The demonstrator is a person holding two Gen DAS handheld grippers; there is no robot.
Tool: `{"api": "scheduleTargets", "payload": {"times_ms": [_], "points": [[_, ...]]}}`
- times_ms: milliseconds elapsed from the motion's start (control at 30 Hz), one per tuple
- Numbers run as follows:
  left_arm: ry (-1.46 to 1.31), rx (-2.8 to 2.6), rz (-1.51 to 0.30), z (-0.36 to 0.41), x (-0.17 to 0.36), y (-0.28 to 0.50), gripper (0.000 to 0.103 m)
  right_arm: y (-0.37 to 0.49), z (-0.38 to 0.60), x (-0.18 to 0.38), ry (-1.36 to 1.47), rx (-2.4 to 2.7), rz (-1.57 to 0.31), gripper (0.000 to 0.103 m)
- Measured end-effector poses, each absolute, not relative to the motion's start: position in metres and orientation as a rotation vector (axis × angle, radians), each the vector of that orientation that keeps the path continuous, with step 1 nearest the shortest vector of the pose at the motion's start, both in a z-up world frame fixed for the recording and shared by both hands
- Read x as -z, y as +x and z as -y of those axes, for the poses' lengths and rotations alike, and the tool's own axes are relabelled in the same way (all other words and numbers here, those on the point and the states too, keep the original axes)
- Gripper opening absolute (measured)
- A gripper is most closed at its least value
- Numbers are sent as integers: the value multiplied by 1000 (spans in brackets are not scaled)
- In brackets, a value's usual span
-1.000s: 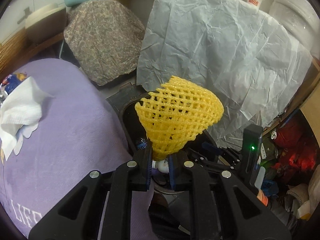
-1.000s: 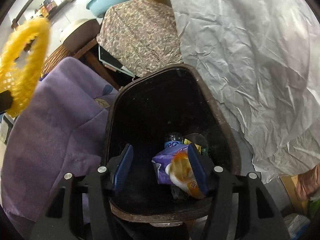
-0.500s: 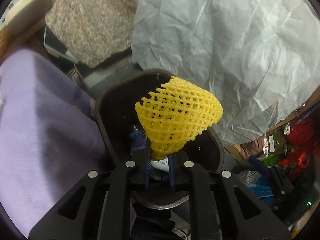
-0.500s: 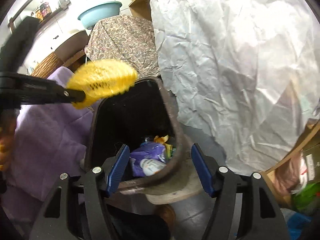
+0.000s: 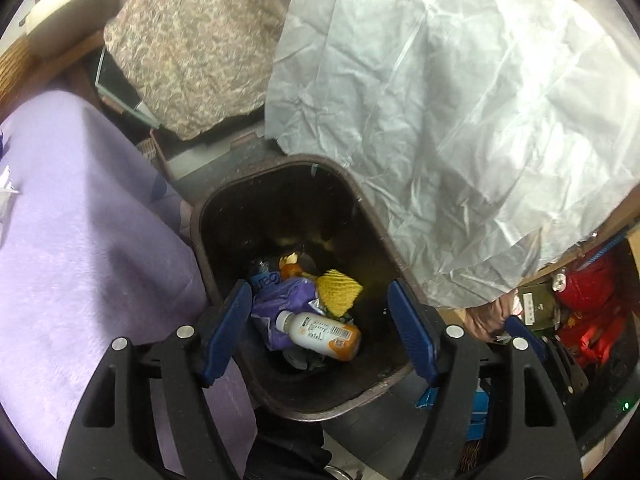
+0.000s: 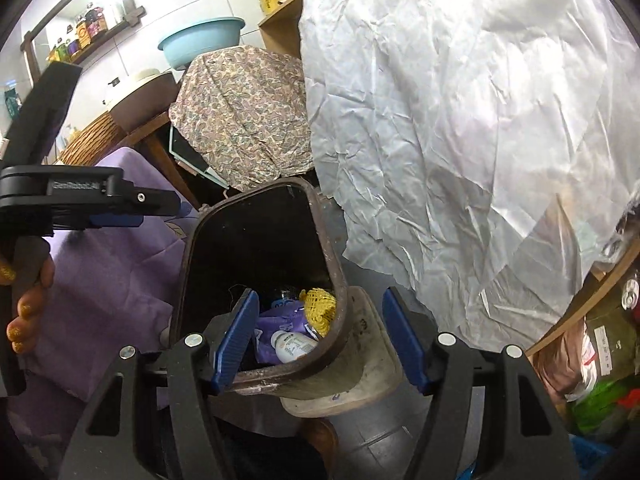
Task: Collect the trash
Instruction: 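Grasp the white tissue with the left gripper while the right grasps the blue candy wrapper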
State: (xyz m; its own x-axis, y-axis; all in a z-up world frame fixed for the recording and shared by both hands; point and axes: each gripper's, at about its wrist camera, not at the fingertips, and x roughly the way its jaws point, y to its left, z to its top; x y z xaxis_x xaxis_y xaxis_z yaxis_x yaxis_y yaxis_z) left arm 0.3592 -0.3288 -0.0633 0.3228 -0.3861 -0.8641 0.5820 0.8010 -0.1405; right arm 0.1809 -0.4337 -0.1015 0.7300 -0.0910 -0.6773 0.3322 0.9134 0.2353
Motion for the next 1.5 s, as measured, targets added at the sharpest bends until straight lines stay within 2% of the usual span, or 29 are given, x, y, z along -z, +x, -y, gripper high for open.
{"api": "scheduleTargets", "payload": {"times_ms": [100, 267, 400, 600, 767, 1100, 1133, 1167, 1200, 1267, 1333, 1367, 1500], "points": [[204, 670, -1025, 320, 48, 351, 71, 186, 430, 94, 351, 207, -709, 64], [186, 698, -964, 282, 21, 342, 78, 201, 410, 76, 325, 124, -703, 64], [166, 675, -911, 234, 2, 339, 81, 215, 389, 63, 322, 27, -697, 69], [153, 519, -775, 152, -19, 344, 84, 235, 350, 40, 278, -90, -675, 69], [216, 378, -704, 98, -25, 380, 87, 240, 325, 29, 248, -147, -665, 69], [195, 407, -888, 46, 11, 479, 87, 237, 304, 16, 197, -165, -669, 71], [185, 406, -900, 43, 15, 482, 76, 238, 303, 15, 193, -164, -669, 71], [168, 405, -919, 42, 20, 483, 59, 239, 301, 13, 192, -166, -670, 71], [168, 393, -906, 41, 21, 481, 57, 241, 300, 11, 190, -170, -670, 71], [198, 398, -888, 41, 20, 472, 28, 245, 298, 9, 181, -177, -668, 71], [213, 415, -895, 41, 20, 464, 12, 250, 292, 6, 172, -190, -666, 71], [211, 413, -899, 38, 18, 461, 8, 254, 288, 4, 170, -204, -667, 71], [226, 388, -902, 21, 11, 444, 3, 277, 266, -4, 165, -289, -681, 66]]}}
